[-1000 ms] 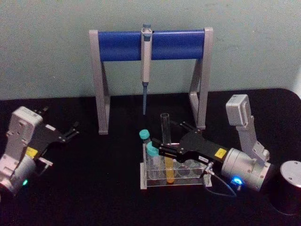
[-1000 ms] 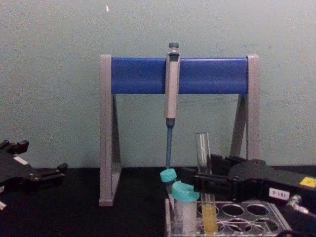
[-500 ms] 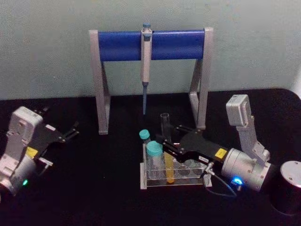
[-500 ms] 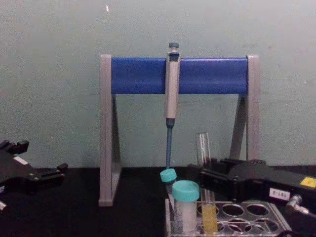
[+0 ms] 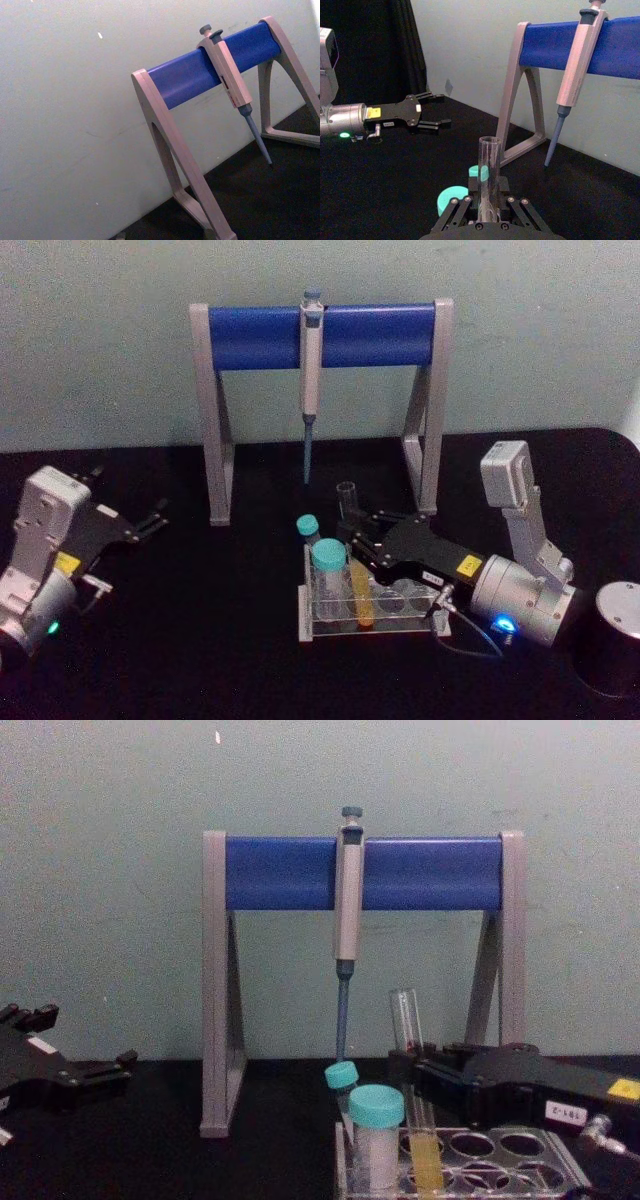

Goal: Pick up the test tube from the test tube rack, shake it, then place it back into the test tube rack.

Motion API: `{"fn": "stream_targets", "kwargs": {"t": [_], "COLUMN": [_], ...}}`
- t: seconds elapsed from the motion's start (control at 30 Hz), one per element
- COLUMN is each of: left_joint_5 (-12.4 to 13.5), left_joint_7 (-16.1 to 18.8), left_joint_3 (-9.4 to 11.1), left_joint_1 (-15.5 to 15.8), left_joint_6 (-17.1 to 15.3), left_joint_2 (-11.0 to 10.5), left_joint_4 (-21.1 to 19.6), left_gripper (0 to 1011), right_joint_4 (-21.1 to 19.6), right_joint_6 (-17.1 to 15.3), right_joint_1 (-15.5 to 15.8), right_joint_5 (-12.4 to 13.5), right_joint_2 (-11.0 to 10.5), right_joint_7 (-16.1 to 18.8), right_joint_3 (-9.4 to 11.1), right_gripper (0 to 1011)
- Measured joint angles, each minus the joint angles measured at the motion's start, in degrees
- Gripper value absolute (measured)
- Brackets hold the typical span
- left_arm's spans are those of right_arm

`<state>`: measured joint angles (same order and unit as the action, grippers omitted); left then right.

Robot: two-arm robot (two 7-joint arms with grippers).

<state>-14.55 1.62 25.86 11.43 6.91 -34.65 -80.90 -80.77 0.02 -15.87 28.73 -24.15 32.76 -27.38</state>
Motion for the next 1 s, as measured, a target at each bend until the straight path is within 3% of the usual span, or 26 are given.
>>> {"fn": "stream_targets", "kwargs": {"t": [0.67,1.0], "left_joint_5": [0.0,0.0], "left_joint_7": [0.0,0.0], "left_joint_3": [0.0,0.0], "left_joint_1": [0.0,0.0], "left_joint_6": [0.0,0.0], "left_joint_2": [0.0,0.0], "left_joint_4": [0.0,0.0], "left_gripper": [1001,1001], "right_joint_4": [0.0,-2.7], "right_joint_6": [0.0,2.2], "right_joint_1": [0.0,2.1], "right_joint_5": [0.0,1.1], "right_joint_2": [0.0,-0.8], "right_joint_7": [0.0,0.0], "right_joint_3": [0.0,0.7], "right_gripper": [229,229]}}
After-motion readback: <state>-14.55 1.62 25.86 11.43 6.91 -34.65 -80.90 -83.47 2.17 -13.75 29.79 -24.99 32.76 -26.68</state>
